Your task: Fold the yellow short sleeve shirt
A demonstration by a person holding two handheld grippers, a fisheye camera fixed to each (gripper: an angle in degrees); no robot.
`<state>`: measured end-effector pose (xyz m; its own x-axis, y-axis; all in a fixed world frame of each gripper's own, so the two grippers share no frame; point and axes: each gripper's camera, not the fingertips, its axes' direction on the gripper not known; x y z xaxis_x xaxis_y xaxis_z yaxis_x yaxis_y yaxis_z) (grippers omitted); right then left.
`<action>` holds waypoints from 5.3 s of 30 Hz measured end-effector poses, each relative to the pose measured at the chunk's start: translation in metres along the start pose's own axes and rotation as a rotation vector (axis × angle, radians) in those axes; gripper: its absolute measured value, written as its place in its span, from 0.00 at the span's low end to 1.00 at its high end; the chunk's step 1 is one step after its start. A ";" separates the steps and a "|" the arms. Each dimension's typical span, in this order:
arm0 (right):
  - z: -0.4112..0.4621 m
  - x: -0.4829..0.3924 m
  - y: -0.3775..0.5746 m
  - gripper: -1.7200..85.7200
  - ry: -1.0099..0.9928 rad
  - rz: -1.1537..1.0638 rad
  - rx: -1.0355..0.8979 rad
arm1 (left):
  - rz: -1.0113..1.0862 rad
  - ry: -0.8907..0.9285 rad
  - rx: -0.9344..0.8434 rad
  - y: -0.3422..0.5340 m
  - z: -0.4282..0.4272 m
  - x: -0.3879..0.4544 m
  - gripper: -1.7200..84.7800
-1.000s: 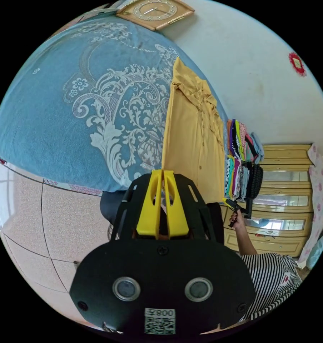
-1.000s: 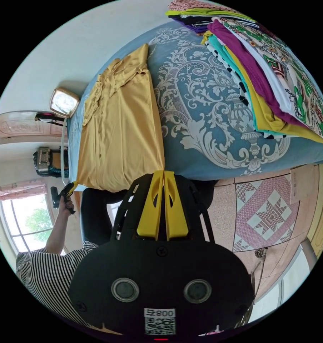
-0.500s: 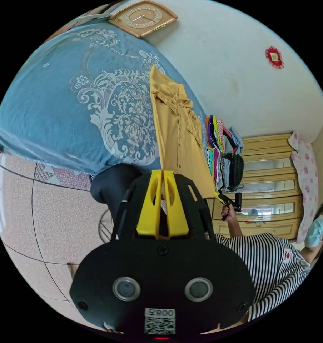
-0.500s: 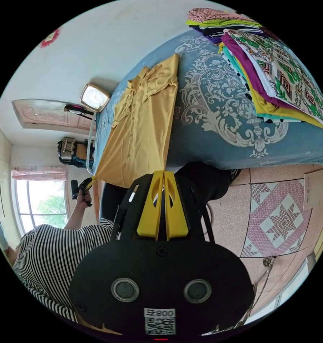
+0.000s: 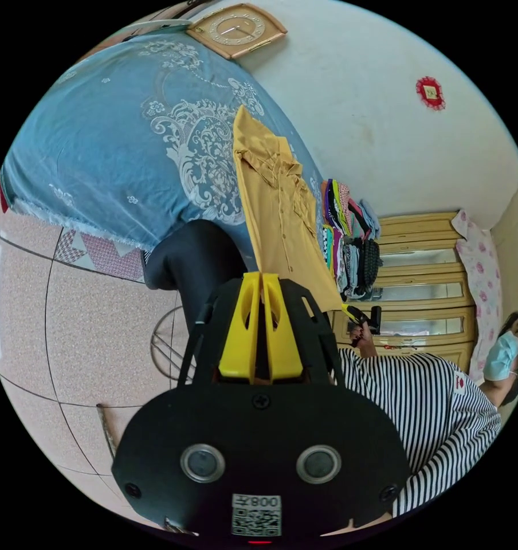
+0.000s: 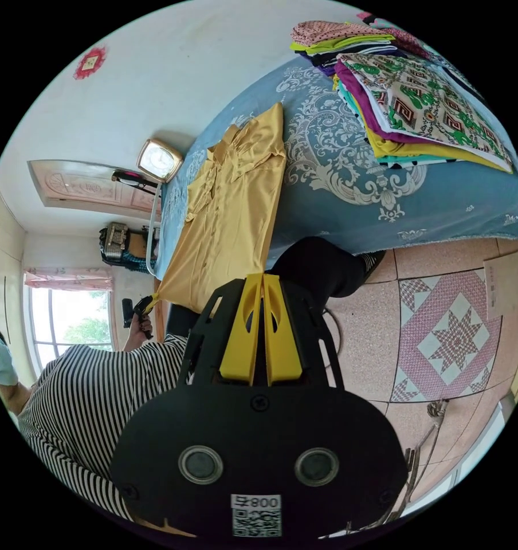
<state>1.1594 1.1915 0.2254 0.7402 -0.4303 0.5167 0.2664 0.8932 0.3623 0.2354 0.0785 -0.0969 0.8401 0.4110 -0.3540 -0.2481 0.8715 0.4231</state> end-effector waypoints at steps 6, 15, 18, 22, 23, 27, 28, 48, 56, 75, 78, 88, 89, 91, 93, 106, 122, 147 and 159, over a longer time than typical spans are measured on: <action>0.005 -0.012 -0.035 0.02 0.000 -0.031 -0.009 | 0.006 0.024 0.002 -0.030 0.015 0.012 0.03; 0.002 -0.049 -0.136 0.02 -0.010 -0.100 0.024 | 0.051 0.075 0.053 -0.124 0.034 0.043 0.03; 0.002 -0.067 -0.191 0.02 -0.017 -0.128 0.041 | 0.083 0.080 0.076 -0.177 0.043 0.056 0.03; 0.007 -0.104 -0.289 0.02 0.028 -0.190 0.051 | 0.140 0.073 0.101 -0.266 0.063 0.077 0.03; 0.010 -0.115 -0.321 0.02 0.052 -0.204 0.052 | 0.153 0.055 0.107 -0.295 0.071 0.082 0.03; 0.033 -0.139 -0.423 0.02 0.098 -0.212 0.042 | 0.158 0.015 0.121 -0.384 0.100 0.087 0.03; 0.045 -0.145 -0.458 0.02 0.117 -0.206 0.034 | 0.141 0.006 0.130 -0.413 0.113 0.085 0.03; 0.196 -0.328 -0.542 0.08 0.404 -0.315 0.065 | 0.119 -0.020 0.307 -0.526 0.234 0.046 0.12; 0.362 -0.530 -0.472 0.10 0.771 -0.939 -0.052 | 0.277 0.036 -0.102 -0.580 0.382 0.098 0.11; 0.423 -0.686 -0.485 0.03 1.055 -1.088 0.156 | 0.375 0.022 -0.026 -0.707 0.461 0.148 0.04; 0.409 -0.707 -0.506 0.02 1.010 -1.038 0.181 | 0.417 0.044 0.041 -0.716 0.454 0.158 0.05; 0.392 -0.719 -0.487 0.06 0.798 -0.911 0.163 | 0.345 0.009 -0.228 -0.676 0.518 0.119 0.04; 0.395 -0.722 -0.482 0.07 0.762 -0.924 0.133 | 0.331 -0.016 -0.218 -0.680 0.522 0.118 0.04; 0.408 -0.724 -0.472 0.08 0.771 -0.957 0.094 | 0.345 -0.025 -0.188 -0.688 0.523 0.122 0.04; 0.423 -0.725 -0.462 0.08 0.784 -1.000 0.056 | 0.359 -0.039 -0.167 -0.698 0.523 0.127 0.04; 0.476 -0.744 -0.461 0.02 0.797 -1.131 -0.055 | 0.445 -0.043 0.021 -0.767 0.505 0.166 0.03; 0.477 -0.708 -0.442 0.02 0.800 -1.138 0.030 | 0.398 0.009 -0.178 -0.684 0.511 0.126 0.06; 0.463 -0.527 -0.597 0.02 0.904 -0.790 0.070 | 0.464 -0.077 0.133 -0.696 0.386 0.137 0.06; 0.314 -0.306 -0.506 0.07 0.549 -0.434 0.066 | 0.246 -0.250 0.176 -0.582 0.245 0.054 0.11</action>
<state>0.6043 0.8299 0.1276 0.7846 -0.6028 -0.1452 0.5834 0.6383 0.5023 0.5440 -0.4723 -0.1578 0.8631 0.5047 -0.0192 -0.3883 0.6873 0.6139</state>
